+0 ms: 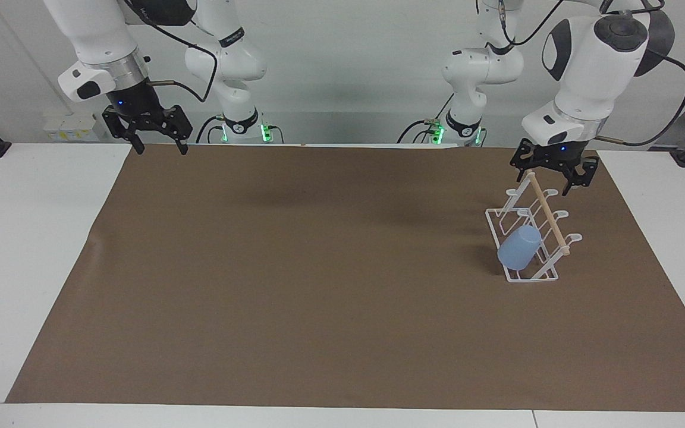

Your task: Hang cup on cup holder

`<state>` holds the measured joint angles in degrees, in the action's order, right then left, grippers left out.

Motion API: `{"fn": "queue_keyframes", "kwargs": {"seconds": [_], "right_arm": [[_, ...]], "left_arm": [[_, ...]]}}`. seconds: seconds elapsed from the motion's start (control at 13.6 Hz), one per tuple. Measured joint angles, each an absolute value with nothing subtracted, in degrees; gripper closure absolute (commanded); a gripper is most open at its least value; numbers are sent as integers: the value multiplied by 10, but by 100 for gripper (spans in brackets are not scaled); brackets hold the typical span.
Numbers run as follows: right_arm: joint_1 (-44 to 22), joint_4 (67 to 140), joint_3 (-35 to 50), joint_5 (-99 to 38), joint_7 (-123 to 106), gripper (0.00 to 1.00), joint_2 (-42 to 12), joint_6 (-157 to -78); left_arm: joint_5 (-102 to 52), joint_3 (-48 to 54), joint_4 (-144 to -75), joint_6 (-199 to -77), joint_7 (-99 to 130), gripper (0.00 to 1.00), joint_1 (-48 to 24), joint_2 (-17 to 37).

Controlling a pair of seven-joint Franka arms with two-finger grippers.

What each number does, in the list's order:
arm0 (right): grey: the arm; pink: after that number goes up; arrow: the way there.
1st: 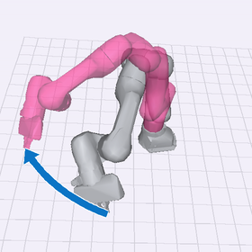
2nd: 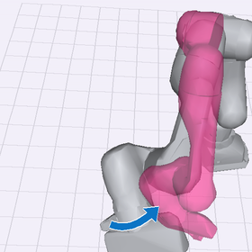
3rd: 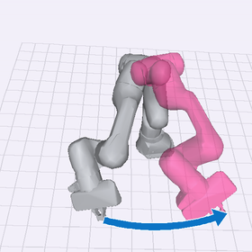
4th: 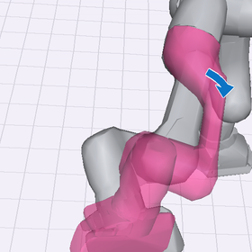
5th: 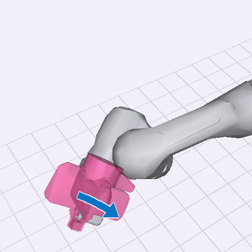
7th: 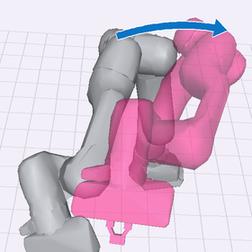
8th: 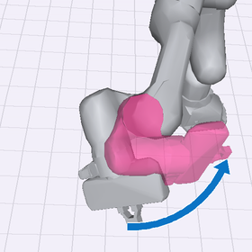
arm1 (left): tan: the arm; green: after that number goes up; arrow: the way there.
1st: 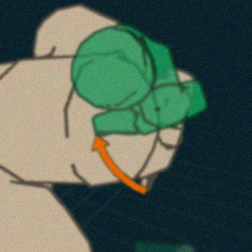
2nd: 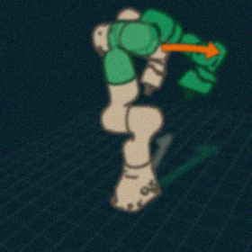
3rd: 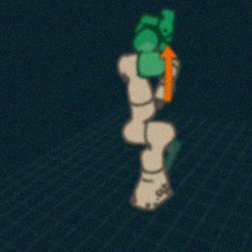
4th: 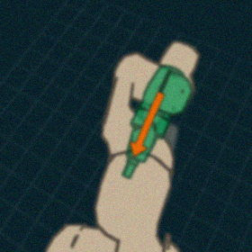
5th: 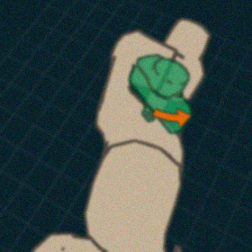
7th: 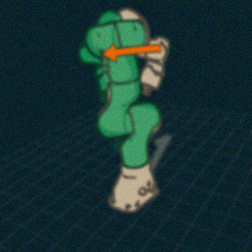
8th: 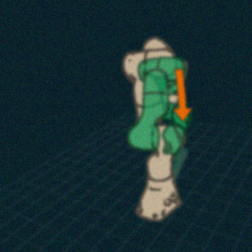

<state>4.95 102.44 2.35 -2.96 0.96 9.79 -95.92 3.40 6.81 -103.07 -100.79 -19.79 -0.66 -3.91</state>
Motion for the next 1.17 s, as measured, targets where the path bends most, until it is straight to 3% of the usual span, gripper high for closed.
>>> {"fn": "queue_keyframes", "kwargs": {"seconds": [0.37, 1.17], "right_arm": [[49, 1024, 24, -30, 10, 0, 98, -959], [49, 1024, 24, -30, 10, 0, 98, -959]], "left_arm": [[7, 67, -1007, -996, -176, 0, 34, -39], [-10, 71, -973, -939, -125, 0, 27, -38]]}}
